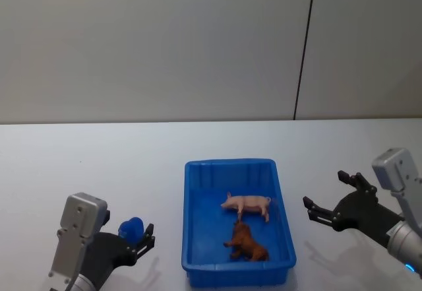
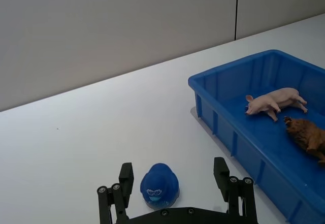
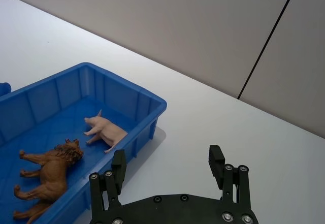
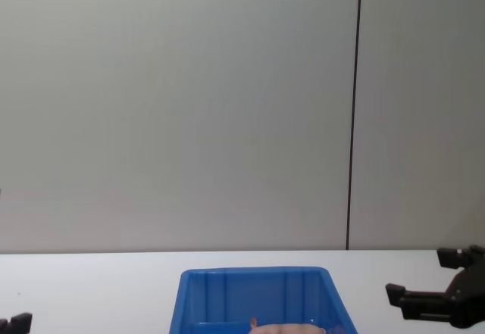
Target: Pick up the two dolls from the table and place them into the box.
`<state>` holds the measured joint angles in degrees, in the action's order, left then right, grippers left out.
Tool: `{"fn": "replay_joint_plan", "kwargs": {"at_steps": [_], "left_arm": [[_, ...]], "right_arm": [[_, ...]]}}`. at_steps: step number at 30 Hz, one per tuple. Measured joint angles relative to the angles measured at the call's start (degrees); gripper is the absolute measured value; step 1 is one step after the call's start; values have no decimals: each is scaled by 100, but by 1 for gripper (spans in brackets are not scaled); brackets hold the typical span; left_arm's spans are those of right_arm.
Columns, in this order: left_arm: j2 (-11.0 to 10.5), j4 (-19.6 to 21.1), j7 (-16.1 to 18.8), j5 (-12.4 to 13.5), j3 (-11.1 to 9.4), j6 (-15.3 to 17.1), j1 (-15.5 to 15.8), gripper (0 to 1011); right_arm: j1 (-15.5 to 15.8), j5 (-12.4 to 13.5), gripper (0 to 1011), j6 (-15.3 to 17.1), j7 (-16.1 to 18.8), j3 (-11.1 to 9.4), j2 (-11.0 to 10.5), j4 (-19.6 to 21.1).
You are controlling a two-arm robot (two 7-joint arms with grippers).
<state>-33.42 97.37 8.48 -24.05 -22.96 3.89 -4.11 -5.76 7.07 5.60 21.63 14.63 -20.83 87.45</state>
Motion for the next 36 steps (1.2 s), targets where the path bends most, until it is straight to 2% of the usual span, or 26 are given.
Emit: {"fn": "replay_joint_plan", "kwargs": {"at_steps": [14, 24, 28, 36], "left_arm": [[178, -844, -729, -70, 105, -242, 314, 1001], [361, -1487, -1229, 41, 151, -386, 635, 993], [408, -1642, -1343, 83, 159, -425, 716, 925], [489, -1938, -1578, 187, 182, -483, 868, 694]], "right_arm": [[0, 0, 1001, 0, 0, 0, 0, 1], [0, 0, 1001, 0, 0, 0, 0, 1], [0, -1, 1001, 0, 0, 0, 0, 1], [0, -1, 1001, 0, 0, 0, 0, 0]]}}
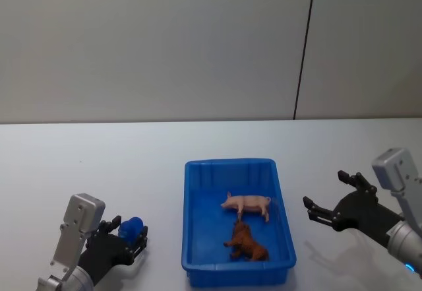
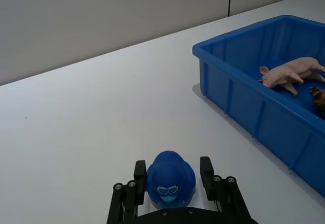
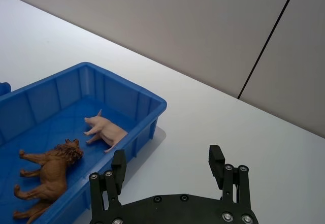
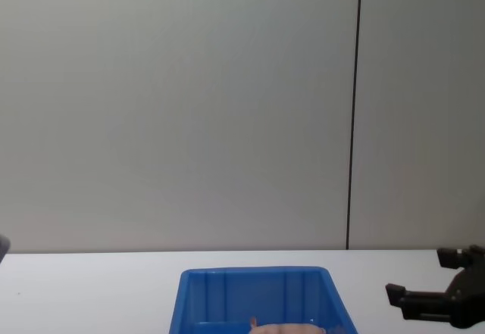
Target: Pick up the two dolls from the table and place them into the box.
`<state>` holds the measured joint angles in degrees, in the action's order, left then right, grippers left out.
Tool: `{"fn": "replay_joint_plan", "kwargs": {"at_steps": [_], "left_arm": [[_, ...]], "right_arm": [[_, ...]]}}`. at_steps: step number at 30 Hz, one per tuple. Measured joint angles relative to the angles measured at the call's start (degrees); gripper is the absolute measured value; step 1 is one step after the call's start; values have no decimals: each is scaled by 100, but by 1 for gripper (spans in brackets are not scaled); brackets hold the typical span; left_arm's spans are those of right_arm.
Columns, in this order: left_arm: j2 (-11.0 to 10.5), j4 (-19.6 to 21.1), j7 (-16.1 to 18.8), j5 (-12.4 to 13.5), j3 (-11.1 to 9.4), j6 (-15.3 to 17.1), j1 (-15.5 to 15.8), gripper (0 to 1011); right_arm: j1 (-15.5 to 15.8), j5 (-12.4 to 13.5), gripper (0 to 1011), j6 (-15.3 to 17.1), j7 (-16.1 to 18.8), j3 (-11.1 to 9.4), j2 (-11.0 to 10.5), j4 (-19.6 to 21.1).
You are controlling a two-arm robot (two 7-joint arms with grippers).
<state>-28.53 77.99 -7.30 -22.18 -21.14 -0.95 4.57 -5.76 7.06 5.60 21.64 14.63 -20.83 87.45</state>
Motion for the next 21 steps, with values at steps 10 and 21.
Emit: {"fn": "replay_joint_plan", "kwargs": {"at_steps": [10, 21], "left_arm": [[24, -109, -130, 167, 30, 86, 81, 393], [18, 37, -186, 416, 68, 190, 138, 267]], "right_arm": [[0, 0, 1001, 0, 0, 0, 0, 0], [0, 0, 1001, 0, 0, 0, 0, 0]]}}
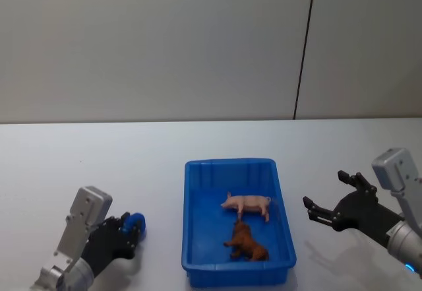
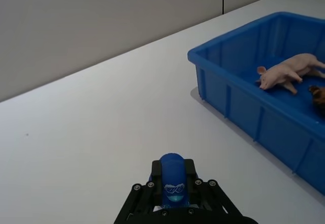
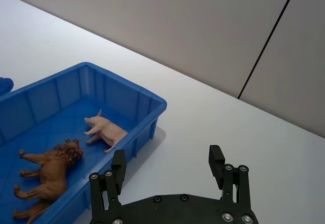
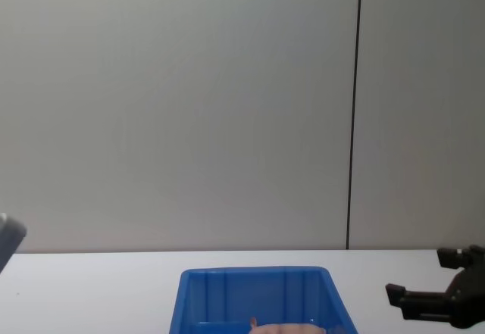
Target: Pick up the two dolls from the table and place them into the box.
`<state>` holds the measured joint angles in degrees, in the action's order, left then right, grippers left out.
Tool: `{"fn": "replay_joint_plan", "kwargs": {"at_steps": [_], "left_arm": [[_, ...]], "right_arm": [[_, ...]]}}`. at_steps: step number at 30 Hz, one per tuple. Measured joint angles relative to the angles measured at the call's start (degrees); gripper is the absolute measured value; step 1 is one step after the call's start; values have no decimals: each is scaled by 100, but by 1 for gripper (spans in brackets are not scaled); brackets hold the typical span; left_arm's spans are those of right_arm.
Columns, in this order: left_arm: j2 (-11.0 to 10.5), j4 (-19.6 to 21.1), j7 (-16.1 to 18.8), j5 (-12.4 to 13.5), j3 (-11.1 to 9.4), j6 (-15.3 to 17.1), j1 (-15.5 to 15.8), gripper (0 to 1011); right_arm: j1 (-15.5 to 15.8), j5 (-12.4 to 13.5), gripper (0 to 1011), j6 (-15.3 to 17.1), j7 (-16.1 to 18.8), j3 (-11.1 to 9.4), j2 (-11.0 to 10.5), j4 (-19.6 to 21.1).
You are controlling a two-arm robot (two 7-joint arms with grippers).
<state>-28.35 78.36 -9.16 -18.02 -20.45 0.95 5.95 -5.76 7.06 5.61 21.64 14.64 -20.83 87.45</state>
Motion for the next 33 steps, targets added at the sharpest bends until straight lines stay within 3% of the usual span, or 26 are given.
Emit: {"fn": "replay_joint_plan", "kwargs": {"at_steps": [15, 25, 33], "left_arm": [[145, 617, 18, 424, 25, -26, 261, 183], [568, 847, -168, 687, -144, -115, 628, 133], [757, 931, -258, 705, -236, -128, 737, 342]], "right_arm": [[0, 0, 1001, 0, 0, 0, 0, 0], [0, 0, 1001, 0, 0, 0, 0, 0], [0, 1, 1001, 0, 0, 0, 0, 0]]}}
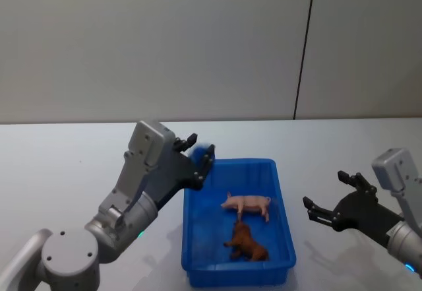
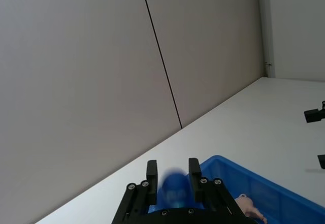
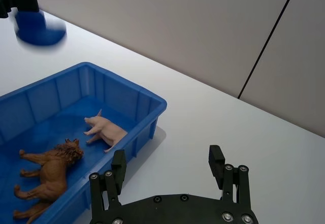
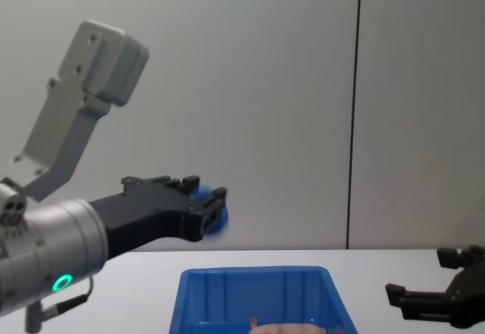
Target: Pick up the two dolls from the table and place them into the box.
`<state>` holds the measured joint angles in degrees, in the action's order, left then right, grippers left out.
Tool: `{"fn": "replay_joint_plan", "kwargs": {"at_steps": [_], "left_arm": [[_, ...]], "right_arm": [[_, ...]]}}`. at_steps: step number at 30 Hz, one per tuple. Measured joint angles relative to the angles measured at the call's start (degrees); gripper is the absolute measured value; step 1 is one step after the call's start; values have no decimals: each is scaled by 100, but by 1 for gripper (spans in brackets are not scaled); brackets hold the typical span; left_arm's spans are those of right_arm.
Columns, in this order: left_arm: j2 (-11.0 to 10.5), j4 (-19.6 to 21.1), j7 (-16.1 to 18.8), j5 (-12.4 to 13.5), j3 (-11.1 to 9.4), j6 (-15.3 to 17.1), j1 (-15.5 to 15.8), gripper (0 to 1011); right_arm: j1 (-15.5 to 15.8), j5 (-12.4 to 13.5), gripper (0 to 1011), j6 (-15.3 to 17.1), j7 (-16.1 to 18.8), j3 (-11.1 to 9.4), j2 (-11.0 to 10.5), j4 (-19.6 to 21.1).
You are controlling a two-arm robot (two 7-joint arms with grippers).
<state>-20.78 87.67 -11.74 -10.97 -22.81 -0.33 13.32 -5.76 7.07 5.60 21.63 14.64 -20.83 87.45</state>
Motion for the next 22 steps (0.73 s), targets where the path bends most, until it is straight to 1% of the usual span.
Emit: {"fn": "replay_joint_plan", "kwargs": {"at_steps": [2, 4, 5, 7, 8, 9, 10, 13, 14, 15, 16, 17, 18, 19, 20, 22], "left_arm": [[36, 28, -4, -5, -20, 0, 7, 427], [61, 61, -3, -17, -35, 0, 8, 458], [66, 72, 1, -22, -39, -1, 7, 530], [72, 94, 11, -31, -45, -6, -1, 568], [75, 118, 26, -42, -48, -15, -12, 630], [74, 135, 34, -47, -48, -21, -21, 652], [69, 163, 52, -56, -48, -38, -37, 661], [37, 226, 76, -76, -38, -70, -75, 788], [27, 244, 81, -82, -33, -82, -85, 800], [15, 261, 86, -86, -26, -88, -96, 841], [4, 278, 90, -92, -20, -96, -107, 841], [-20, 313, 100, -99, -9, -113, -130, 911], [-29, 330, 105, -103, -2, -120, -139, 925], [-49, 359, 111, -110, 9, -133, -157, 960], [-49, 359, 111, -110, 9, -133, -157, 960], [-73, 395, 121, -120, 23, -148, -180, 1001]], "right_arm": [[0, 0, 1001, 0, 0, 0, 0, 0], [0, 0, 1001, 0, 0, 0, 0, 0], [0, 0, 1001, 0, 0, 0, 0, 0], [0, 0, 1001, 0, 0, 0, 0, 0], [0, 0, 1001, 0, 0, 0, 0, 0], [0, 0, 1001, 0, 0, 0, 0, 0], [0, 0, 1001, 0, 0, 0, 0, 0], [0, 0, 1001, 0, 0, 0, 0, 0], [0, 0, 1001, 0, 0, 0, 0, 0], [0, 0, 1001, 0, 0, 0, 0, 0], [0, 0, 1001, 0, 0, 0, 0, 0], [0, 0, 1001, 0, 0, 0, 0, 0], [0, 0, 1001, 0, 0, 0, 0, 0], [0, 0, 1001, 0, 0, 0, 0, 0], [0, 0, 1001, 0, 0, 0, 0, 0], [0, 0, 1001, 0, 0, 0, 0, 0]]}}
